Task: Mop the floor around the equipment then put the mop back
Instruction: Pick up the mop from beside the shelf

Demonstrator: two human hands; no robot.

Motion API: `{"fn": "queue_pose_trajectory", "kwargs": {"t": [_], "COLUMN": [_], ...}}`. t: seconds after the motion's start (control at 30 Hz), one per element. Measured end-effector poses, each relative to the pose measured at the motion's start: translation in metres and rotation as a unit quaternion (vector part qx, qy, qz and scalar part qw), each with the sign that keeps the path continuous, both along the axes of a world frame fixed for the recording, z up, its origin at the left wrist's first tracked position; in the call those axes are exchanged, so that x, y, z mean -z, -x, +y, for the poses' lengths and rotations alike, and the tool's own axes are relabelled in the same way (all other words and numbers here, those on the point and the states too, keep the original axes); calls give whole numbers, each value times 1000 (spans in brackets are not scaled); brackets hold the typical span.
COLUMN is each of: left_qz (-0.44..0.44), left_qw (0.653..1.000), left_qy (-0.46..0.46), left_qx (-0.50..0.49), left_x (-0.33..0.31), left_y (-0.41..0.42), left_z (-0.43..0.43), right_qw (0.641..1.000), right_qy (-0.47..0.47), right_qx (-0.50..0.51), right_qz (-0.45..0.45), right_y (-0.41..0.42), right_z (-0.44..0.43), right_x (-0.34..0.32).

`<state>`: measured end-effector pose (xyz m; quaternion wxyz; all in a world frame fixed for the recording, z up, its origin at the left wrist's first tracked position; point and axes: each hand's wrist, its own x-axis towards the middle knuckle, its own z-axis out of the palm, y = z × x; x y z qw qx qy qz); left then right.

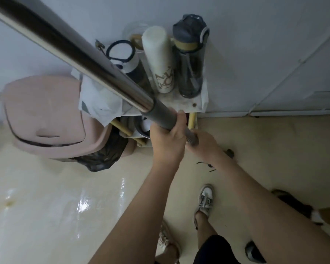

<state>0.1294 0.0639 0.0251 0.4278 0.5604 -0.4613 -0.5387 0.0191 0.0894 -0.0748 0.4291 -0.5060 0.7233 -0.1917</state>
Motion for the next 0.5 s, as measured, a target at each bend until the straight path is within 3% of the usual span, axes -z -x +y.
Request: {"fn": "queue_pose_trajectory", "kwargs": {"t": [0.23, 0.5], "left_qz": [-8, 2], "left_qw": [997, 966], "left_qy": [-11, -40], "left_qx": [-74, -254], "left_x": [-5, -35], "left_y": [-132, -298], "left_z": [39, 31], "right_qw": [997, 976], "right_qy": [35, 48], "right_qx": [-71, -210], "right_qz": [25, -16], "right_y": [-136, -318], "right_z": [31, 15], "right_x": [5, -26]}}
